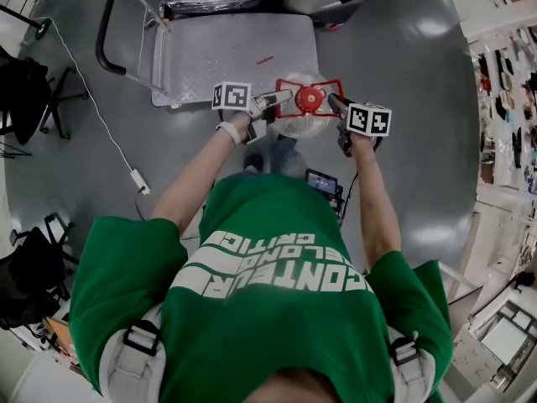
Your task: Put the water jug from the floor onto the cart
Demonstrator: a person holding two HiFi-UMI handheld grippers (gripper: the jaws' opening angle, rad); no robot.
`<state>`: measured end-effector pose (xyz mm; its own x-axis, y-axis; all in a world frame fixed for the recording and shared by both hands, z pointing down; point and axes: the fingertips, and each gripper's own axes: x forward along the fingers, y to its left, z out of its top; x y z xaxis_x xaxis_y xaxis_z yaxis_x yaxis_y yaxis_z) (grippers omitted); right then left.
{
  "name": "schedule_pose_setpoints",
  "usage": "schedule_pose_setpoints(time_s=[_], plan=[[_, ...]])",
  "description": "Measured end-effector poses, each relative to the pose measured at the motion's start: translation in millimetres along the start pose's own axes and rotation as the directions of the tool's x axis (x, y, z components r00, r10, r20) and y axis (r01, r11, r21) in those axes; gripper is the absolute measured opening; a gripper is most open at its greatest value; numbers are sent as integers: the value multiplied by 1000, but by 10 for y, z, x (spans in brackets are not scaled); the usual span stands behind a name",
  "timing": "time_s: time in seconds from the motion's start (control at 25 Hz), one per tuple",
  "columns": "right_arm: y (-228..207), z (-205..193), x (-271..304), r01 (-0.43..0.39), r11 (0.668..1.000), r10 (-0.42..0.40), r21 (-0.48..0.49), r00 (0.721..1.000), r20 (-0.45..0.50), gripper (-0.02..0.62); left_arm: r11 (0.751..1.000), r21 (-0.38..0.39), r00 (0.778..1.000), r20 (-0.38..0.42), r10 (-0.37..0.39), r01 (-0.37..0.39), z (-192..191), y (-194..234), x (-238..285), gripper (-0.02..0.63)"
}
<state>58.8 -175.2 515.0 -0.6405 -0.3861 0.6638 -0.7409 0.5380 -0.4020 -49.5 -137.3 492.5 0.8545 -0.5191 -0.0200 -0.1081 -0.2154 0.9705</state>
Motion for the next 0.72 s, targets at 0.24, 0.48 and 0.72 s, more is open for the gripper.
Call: schedule_pose_setpoints(time_s=[0.24, 0.48, 0.72], plan=[[129, 73, 260, -79, 996, 78, -33, 996, -45, -2, 1000, -7, 998, 63, 30, -29, 107, 94, -202, 61], [132, 96, 472, -148, 989, 146, -26, 985, -89, -2, 998, -41, 994, 96, 58, -54, 178, 208, -263, 60], [39, 186, 645, -202, 979, 202, 7, 974, -104, 0, 995, -53, 991, 99, 94, -89, 332, 328, -176, 60]])
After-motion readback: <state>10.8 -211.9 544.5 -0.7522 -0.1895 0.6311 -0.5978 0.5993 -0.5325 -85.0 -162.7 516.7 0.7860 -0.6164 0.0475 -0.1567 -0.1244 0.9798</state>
